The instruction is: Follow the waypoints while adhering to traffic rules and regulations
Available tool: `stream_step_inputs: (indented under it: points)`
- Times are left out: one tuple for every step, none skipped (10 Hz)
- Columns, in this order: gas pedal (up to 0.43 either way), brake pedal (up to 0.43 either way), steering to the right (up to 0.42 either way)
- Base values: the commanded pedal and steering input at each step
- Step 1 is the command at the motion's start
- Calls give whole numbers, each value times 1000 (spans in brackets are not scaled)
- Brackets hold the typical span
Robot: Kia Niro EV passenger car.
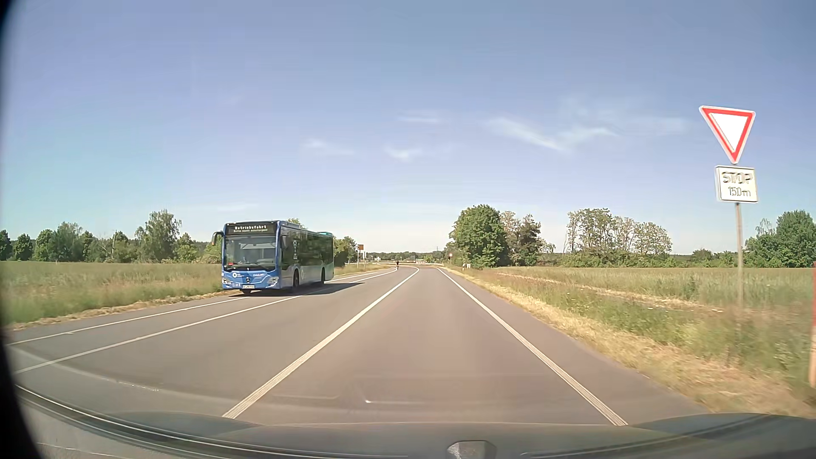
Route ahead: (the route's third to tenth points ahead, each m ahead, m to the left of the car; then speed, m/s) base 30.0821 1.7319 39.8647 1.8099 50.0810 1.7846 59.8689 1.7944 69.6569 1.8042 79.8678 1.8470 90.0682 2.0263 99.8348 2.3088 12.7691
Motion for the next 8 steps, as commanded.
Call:
stream_step_inputs:
  points:
    - [79, 30, 1]
    - [79, 30, 1]
    - [79, 30, 1]
    - [79, 30, 1]
    - [79, 30, 1]
    - [79, 30, 1]
    - [79, 30, 1]
    - [79, 30, 1]
